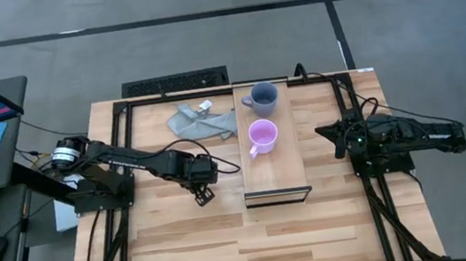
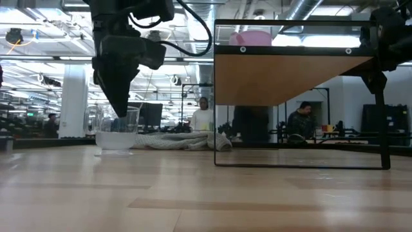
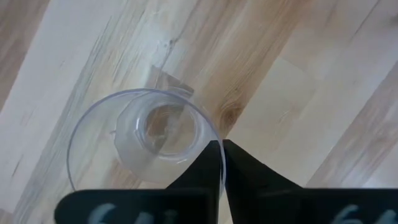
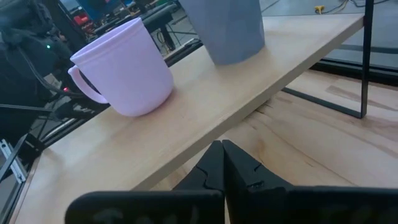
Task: Stack small to large cups/mugs on shelf
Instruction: Put the transparent mug on the shelf
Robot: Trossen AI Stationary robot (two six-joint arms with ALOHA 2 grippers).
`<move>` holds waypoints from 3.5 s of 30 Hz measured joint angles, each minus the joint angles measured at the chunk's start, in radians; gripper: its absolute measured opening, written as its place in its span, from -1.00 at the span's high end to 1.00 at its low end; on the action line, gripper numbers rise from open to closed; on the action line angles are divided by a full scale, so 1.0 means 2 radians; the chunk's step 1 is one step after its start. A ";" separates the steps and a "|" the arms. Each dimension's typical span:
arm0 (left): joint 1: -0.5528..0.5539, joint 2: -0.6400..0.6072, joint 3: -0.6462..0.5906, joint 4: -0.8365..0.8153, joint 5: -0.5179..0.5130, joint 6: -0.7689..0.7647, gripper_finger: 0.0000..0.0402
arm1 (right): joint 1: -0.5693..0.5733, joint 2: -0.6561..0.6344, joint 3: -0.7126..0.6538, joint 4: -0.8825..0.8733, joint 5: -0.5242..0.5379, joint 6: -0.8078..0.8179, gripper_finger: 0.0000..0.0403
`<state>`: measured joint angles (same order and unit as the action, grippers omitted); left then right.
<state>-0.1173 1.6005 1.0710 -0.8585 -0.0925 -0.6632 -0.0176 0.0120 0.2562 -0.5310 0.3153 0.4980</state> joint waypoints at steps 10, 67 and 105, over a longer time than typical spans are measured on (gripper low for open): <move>0.001 0.002 0.056 -0.017 0.048 0.054 1.00 | 0.000 0.000 0.000 0.000 0.000 0.000 0.93; -0.043 0.199 0.612 -0.173 0.028 0.254 1.00 | 0.002 0.001 -0.001 -0.005 -0.008 0.000 0.92; -0.014 0.276 0.617 -0.149 0.071 0.287 1.00 | 0.002 0.001 0.000 -0.004 -0.015 0.000 0.93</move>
<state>-0.1451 2.1521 2.3040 -1.1570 0.0486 -0.0895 -0.0132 0.0135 0.2554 -0.5388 0.2845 0.4988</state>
